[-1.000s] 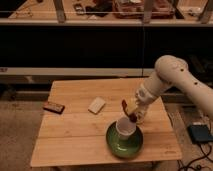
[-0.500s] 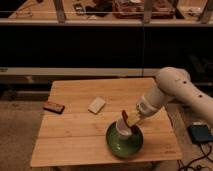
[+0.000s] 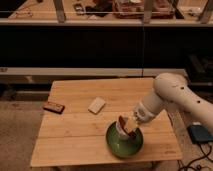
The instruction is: Place the pepper in the ceramic cup
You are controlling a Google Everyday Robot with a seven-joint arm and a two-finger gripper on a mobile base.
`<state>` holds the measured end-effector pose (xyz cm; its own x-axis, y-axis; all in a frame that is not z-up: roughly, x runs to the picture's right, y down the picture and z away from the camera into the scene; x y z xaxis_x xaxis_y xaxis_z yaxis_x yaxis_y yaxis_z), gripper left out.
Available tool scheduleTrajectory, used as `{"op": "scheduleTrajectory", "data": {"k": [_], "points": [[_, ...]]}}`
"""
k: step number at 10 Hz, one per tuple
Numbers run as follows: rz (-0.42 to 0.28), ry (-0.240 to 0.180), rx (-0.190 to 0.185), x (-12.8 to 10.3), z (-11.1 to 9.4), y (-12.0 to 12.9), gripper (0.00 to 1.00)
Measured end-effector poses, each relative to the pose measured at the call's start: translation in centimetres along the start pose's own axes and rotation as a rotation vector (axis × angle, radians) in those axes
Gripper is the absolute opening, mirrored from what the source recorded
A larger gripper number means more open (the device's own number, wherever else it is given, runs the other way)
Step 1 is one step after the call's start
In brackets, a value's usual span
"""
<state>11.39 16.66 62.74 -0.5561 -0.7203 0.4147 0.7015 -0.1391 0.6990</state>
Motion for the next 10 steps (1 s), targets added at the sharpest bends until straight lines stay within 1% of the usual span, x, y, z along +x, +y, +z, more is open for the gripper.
{"op": "scheduleTrajectory", "data": {"k": [2,3,4,5,6,8,10], "points": [[0.016,0.002,-0.027,0.1,0.2,1.1,0.49],[0.03,0.009,-0.047,0.4,0.2,2.1,0.57],[0.041,0.022,-0.068,1.1,0.1,3.1,0.6],[0.042,0.03,-0.077,1.7,0.2,3.5,0.6],[0.039,0.037,-0.081,2.4,0.4,3.7,0.6],[0.03,0.044,-0.075,3.4,0.9,3.5,0.6],[0.02,0.03,-0.079,3.4,1.3,3.3,0.6]]}}
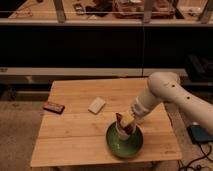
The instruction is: Place the pepper in the ceramic cup
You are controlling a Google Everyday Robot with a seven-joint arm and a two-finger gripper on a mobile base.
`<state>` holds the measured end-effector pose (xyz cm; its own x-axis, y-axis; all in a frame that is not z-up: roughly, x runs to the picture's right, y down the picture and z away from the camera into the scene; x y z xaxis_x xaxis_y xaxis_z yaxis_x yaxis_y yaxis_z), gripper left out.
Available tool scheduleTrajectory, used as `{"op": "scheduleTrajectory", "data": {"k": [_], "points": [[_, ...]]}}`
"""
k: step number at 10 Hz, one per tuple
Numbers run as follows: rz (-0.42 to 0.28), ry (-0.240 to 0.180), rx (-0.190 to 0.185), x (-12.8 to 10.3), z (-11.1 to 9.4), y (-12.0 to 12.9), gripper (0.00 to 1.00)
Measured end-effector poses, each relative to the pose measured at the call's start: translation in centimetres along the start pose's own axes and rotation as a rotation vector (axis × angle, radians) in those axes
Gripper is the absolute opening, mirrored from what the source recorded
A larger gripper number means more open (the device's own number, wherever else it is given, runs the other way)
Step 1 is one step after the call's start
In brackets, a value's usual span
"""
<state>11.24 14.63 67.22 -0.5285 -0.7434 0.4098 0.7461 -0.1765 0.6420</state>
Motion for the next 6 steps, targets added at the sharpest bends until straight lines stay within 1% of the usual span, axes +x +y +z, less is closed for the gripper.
{"op": "scheduleTrajectory", "data": {"k": [2,4,5,6], "points": [[-0.011,-0.016,-0.015,-0.3,-0.1,0.1,0.6],[-0.017,-0.012,-0.035,-0.1,-1.0,0.2,0.6],[-0.019,0.002,-0.033,0.3,-1.5,0.0,0.6],[-0.021,0.037,-0.012,1.3,-2.6,-0.9,0.6]]}}
